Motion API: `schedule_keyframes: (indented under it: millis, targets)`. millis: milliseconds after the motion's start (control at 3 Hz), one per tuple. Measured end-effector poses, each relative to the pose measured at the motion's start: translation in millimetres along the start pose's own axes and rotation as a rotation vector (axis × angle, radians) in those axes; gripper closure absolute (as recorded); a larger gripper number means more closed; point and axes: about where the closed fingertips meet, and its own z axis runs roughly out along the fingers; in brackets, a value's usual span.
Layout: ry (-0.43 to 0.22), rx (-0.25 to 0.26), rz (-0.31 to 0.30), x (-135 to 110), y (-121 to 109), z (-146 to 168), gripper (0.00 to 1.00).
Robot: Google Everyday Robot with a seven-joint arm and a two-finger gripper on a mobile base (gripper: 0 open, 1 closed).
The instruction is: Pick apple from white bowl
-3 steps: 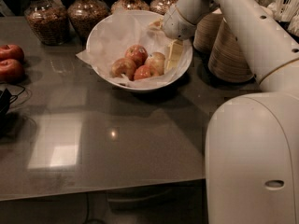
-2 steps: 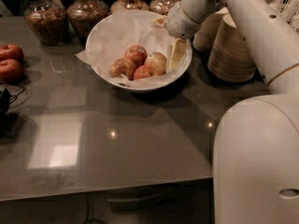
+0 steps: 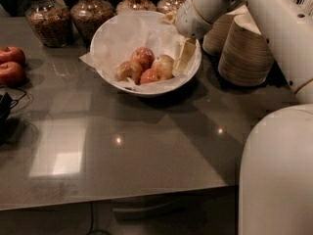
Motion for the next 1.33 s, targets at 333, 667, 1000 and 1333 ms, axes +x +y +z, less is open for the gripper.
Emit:
schedule_keyframes:
  millis: [333, 667, 1000, 1333]
  targets:
    - [0.005, 0.006, -0.007, -4.1, -1.5, -3.0, 0.0]
    - [0.005, 0.006, -0.007, -4.1, -1.5, -3.0, 0.19]
    - [0.005, 0.006, -0.007, -4.1, -1.5, -2.9, 0.42]
    - [0.005, 0.006, -0.007, -4.0, -1.4, -2.9, 0.36]
